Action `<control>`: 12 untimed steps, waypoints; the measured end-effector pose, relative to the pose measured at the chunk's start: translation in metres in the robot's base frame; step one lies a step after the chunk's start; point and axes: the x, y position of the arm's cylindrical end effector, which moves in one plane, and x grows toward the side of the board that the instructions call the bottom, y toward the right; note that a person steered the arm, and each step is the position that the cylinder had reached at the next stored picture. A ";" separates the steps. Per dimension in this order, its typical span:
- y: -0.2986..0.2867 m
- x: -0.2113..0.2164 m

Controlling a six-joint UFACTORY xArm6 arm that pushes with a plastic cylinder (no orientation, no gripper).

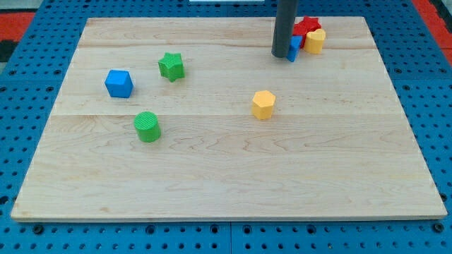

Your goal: Push the yellow hexagon closer to the yellow heart

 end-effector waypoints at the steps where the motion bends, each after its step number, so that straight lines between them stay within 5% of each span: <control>1: -0.019 0.052; 2: -0.020 0.090; 6: 0.028 0.102; 8: -0.017 0.162; 12: -0.080 0.109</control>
